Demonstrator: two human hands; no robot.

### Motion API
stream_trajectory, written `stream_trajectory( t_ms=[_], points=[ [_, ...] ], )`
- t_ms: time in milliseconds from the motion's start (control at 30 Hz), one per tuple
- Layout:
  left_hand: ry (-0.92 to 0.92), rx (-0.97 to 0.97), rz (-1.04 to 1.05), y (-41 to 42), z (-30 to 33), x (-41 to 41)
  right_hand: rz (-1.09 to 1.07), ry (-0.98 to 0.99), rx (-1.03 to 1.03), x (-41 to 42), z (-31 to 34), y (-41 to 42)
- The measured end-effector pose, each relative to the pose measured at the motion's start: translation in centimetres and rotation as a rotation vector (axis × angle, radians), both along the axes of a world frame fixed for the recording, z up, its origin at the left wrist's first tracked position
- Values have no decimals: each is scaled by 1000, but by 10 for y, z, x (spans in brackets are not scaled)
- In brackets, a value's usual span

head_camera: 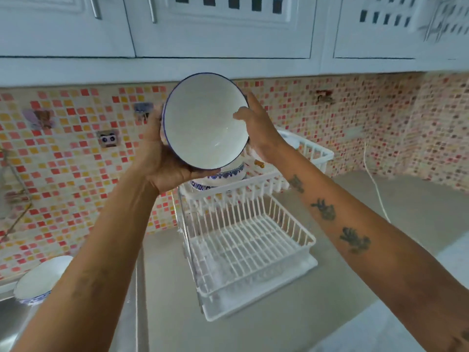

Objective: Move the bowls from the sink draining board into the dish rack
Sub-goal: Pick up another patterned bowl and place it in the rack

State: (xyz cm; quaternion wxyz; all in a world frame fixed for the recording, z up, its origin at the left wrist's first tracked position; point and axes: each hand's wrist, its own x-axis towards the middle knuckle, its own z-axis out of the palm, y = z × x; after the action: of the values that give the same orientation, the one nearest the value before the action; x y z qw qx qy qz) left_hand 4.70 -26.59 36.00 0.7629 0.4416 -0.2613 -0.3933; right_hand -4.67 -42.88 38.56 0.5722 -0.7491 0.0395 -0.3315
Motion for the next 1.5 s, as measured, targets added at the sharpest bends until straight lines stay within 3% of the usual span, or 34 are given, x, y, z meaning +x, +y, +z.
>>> stream_trajectory(
  t_ms=[200,433,633,867,1500],
  points=[
    [-230,119,201,-30,4,-11,102,91,239,-10,-3,-37],
    [-759,258,641,-50,0,-3,47,254,231,13,-5,-58],
    [-1146,444,794,-62,-14,0,76,405,227,26,-17,-47],
    [-1203,587,793,-76,-38,9,72,404,225,85,-64,-80],
    [-1219,816,680,-87,-56,28,41,540,173,84,-70,-73]
  ],
)
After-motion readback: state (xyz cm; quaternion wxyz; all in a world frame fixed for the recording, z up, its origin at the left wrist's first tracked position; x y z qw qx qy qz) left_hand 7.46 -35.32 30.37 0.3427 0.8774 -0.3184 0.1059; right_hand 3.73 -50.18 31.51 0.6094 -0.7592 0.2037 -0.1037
